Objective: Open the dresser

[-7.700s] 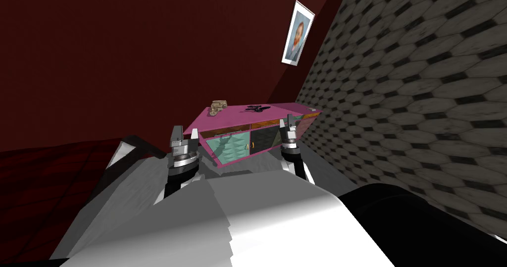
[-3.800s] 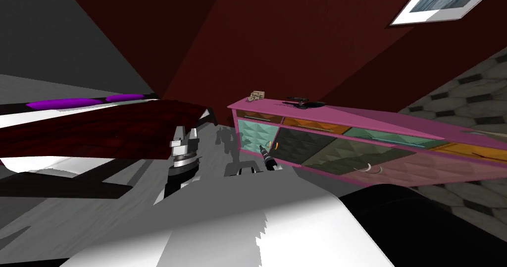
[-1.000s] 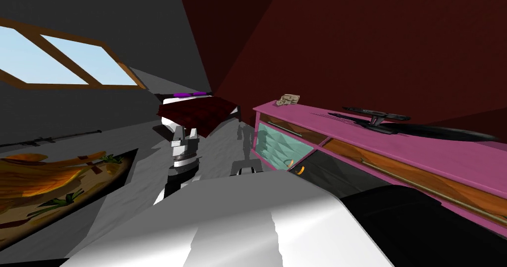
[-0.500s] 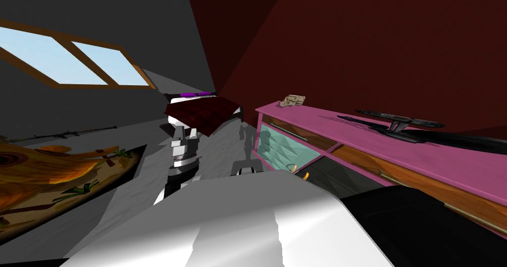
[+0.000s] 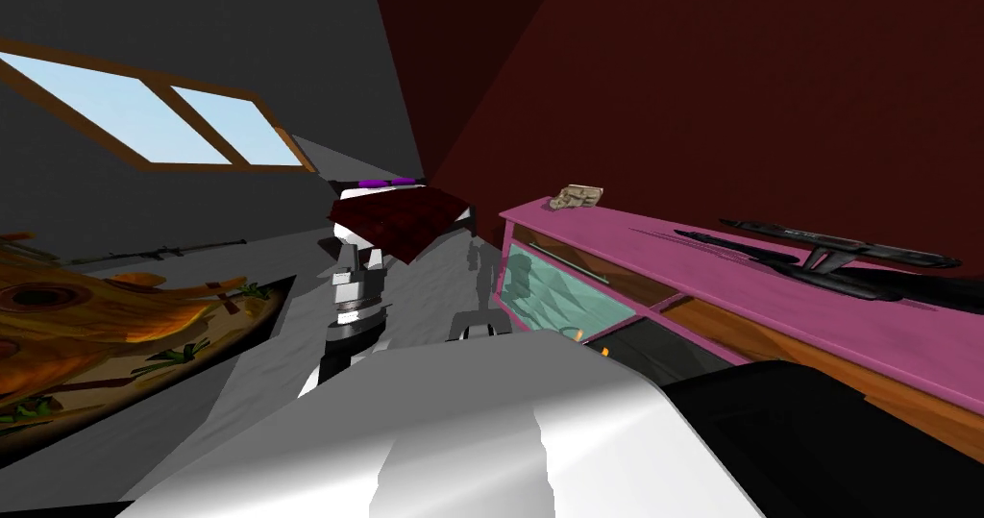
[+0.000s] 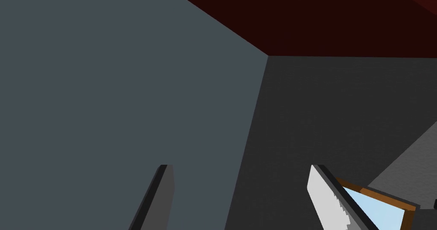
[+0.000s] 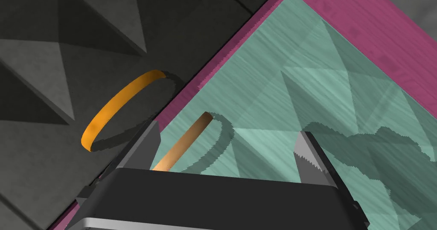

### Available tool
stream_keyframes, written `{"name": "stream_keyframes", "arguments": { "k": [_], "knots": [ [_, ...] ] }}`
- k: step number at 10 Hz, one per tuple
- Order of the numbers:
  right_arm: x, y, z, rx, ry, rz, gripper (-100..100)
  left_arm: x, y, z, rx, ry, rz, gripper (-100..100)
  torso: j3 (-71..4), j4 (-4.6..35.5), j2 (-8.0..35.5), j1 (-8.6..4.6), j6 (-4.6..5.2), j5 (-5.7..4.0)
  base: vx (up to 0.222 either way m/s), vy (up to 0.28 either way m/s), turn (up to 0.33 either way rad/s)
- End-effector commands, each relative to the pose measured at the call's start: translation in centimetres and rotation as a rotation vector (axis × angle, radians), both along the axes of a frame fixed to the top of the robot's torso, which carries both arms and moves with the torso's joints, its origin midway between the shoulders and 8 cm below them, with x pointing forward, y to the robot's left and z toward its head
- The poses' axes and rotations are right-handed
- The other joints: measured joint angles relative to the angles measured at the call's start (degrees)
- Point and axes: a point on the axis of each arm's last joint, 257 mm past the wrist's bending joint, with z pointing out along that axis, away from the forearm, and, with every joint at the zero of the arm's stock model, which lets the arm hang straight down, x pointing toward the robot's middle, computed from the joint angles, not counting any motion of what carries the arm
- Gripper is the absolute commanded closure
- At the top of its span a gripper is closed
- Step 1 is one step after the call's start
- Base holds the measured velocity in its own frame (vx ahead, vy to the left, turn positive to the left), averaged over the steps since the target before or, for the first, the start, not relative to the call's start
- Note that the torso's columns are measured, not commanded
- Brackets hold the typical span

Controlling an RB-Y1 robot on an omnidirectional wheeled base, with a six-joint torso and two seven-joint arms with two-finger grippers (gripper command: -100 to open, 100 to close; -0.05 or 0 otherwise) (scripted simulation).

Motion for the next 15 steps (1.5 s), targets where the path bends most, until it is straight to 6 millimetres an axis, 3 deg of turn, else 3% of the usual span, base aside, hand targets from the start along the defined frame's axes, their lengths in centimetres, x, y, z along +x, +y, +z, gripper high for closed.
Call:
{"name": "stream_keyframes", "arguments": {
  "k": [1, 4, 11, 15],
  "knots": [
    [-1.2, -2.2, 1.3, -0.113, 0.046, 0.033, -100, 0.0, 0.0, 0.0, 0.000, 0.000, 0.000, 0, 0.0, 0.0, -0.1, -0.05, -0.03, -0.01, 0.066, -0.031, 0.190],
    [-2.5, -3.9, 2.5, -0.200, 0.079, 0.041, -100, 0.0, 0.0, 0.0, 0.000, 0.000, 0.000, 0, 0.0, 0.0, -0.1, 0.00, 0.00, 0.00, 0.046, -0.022, 0.041],
    [-3.4, -5.7, 4.2, -0.306, 0.115, 0.066, -100, 0.0, 0.0, 0.0, 0.000, 0.000, 0.000, 0, -0.1, 0.0, -0.1, -0.03, -0.01, -0.01, 0.033, -0.018, 0.037],
    [-4.2, -7.7, 6.7, -0.439, 0.154, 0.100, -100, 0.0, 0.0, 0.0, 0.000, 0.000, 0.000, 0, -0.1, 0.0, -0.2, -0.08, -0.01, -0.02, 0.052, -0.022, 0.057]
  ]
}}
